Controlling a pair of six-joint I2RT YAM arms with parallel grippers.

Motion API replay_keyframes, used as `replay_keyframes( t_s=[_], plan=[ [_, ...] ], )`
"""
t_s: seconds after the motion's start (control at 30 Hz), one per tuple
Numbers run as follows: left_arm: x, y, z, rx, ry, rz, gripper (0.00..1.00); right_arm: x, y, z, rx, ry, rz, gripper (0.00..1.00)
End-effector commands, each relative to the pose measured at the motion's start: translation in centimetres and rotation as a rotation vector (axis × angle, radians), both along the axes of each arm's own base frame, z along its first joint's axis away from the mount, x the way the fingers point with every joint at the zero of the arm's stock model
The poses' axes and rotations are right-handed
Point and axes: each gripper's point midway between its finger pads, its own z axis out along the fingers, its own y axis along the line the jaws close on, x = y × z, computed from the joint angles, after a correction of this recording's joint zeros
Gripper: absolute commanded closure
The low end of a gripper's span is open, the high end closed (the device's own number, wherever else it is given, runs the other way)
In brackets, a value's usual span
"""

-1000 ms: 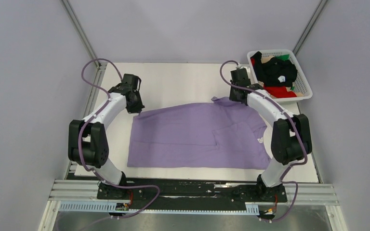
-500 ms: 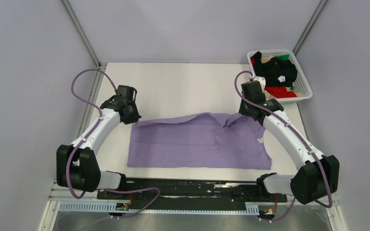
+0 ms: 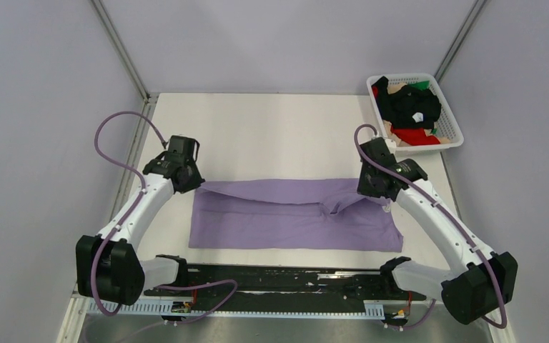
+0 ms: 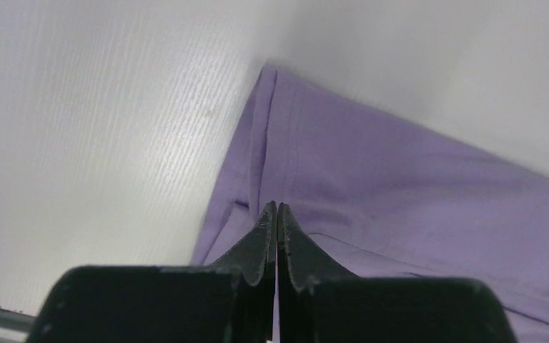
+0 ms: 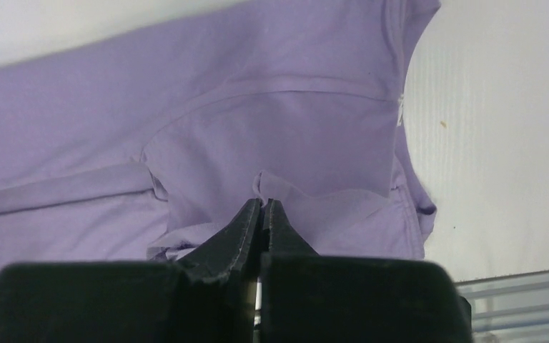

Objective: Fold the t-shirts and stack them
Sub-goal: Fold the other side of the tshirt into a rectangle

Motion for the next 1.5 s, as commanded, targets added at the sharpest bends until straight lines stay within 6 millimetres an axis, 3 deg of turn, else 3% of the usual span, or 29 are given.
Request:
replay_keyframes(
  t_s=[0.0, 0.2, 0.27, 0.33, 0.37, 0.4, 0.43, 0.5, 0.53, 0.67, 0.8, 0.9, 1.0, 1.07, 1.2, 1.4, 1.47],
  plan=[
    [-0.5, 0.5, -0.3, 0.014, -0.006, 0.039, 1.0, -2.0, 0.9, 0.0, 0.026, 0.085, -0.003, 0.97],
    [-0.9, 1.2, -1.0, 0.04, 0.02, 0.069, 1.0, -5.1, 1.1, -3.1, -0.033, 0.277, -0.014, 0.87],
    [-1.3, 1.7, -1.1, 0.065, 0.038, 0.087, 0.92, -7.1, 0.9, -4.2, -0.057, 0.36, -0.023, 0.82],
    [-1.8, 2.3, -1.3, 0.095, 0.057, 0.11, 0.75, -9.0, 1.3, -5.1, -0.051, 0.429, 0.002, 0.69],
    [-2.2, 2.6, -1.3, 0.105, 0.071, 0.124, 0.51, -9.7, 1.5, -5.3, -0.044, 0.448, 0.016, 0.6],
    [-2.2, 3.0, -1.1, 0.123, 0.069, 0.136, 0.4, -10.2, 1.7, -5.3, -0.026, 0.454, 0.031, 0.52],
    [-2.6, 3.3, -0.9, 0.137, 0.076, 0.151, 0.14, -10.4, 1.9, -5.2, -0.007, 0.451, 0.04, 0.39],
    [-2.5, 3.5, -0.2, 0.142, 0.065, 0.165, 0.02, -9.9, 2.1, -4.2, 0.017, 0.399, 0.036, 0.11],
    [-2.1, 3.4, 0.4, 0.134, 0.049, 0.166, 0.01, -9.2, 2.2, -3.5, 0.024, 0.358, 0.023, 0.01],
    [0.2, 1.0, 2.1, 0.019, -0.031, 0.097, 0.0, -5.7, 3.1, -1.0, 0.091, 0.162, -0.02, 0.0],
    [2.8, -4.6, 2.1, -0.216, -0.08, -0.095, 0.0, -2.2, 6.5, 0.1, 0.245, 0.022, 0.056, 0.0],
    [2.9, -8.3, 0.4, -0.344, -0.035, -0.209, 0.0, -0.6, 8.7, -1.0, 0.337, 0.027, 0.113, 0.0],
    [2.6, -9.8, -1.9, -0.379, 0.019, -0.251, 0.0, -0.8, 8.7, -4.1, 0.347, 0.158, 0.083, 0.0],
    [2.0, -9.9, -3.9, -0.383, 0.076, -0.247, 0.0, -1.3, 7.9, -6.5, 0.348, 0.242, 0.026, 0.0],
    [0.8, -8.1, -7.5, -0.304, 0.175, -0.18, 0.0, -3.4, 4.8, -10.5, 0.325, 0.372, -0.132, 0.0],
    [0.1, -5.3, -10.1, -0.286, 0.24, -0.093, 0.0, -8.5, -1.3, -11.1, 0.252, 0.456, -0.462, 0.0],
    [0.0, -4.2, -10.4, -0.283, 0.25, -0.058, 0.0, -8.8, -1.8, -10.2, 0.276, 0.438, -0.506, 0.0]
  ],
)
